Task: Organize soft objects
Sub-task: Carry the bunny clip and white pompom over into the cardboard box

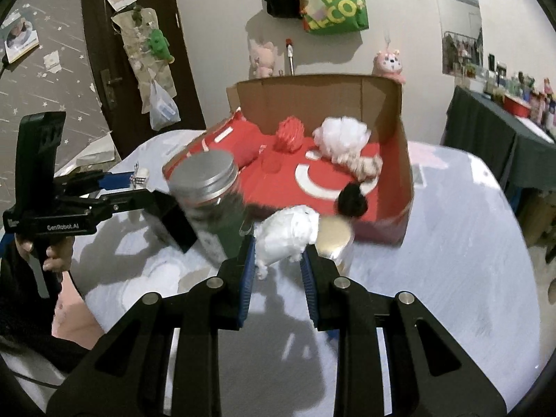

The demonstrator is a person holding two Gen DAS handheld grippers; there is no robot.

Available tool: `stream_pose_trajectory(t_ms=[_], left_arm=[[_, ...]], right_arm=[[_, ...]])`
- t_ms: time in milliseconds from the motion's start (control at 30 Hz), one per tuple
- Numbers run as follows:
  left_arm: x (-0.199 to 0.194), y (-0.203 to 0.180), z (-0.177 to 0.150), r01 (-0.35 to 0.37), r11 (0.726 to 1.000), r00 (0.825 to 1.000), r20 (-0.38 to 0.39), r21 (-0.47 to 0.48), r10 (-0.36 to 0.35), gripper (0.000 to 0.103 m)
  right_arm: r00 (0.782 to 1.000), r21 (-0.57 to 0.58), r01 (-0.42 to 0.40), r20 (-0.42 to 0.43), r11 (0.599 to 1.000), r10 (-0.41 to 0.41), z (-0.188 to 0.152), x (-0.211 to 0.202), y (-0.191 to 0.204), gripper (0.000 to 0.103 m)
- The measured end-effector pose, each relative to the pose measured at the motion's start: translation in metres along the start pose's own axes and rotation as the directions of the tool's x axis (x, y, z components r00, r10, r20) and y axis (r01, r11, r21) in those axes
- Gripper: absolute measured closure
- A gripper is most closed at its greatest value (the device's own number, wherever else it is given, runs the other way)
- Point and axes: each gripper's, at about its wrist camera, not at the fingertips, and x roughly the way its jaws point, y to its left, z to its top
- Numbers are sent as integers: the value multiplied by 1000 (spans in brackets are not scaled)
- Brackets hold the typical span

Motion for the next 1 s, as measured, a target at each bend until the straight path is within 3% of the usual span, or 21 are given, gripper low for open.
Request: stream_pose_trajectory(t_ms=[367,533,733,1000], left_arm=[[46,10,61,43,988,996,-87,145,-31,43],[80,14,89,128,979,983,-148,161,-104,43],[137,9,117,202,964,954,-256,171,-154,43],[212,20,122,193,971,909,-397,141,-123,43]], right_arm=[[995,-116,-53,-92,992,42,69,45,-18,79],[978,-120,-104,-191,987,80,91,90,-31,79],[936,-87,-167,-327,982,130,104,149,-49,79],[881,-26,-180,-448,983,149,106,207,-70,79]])
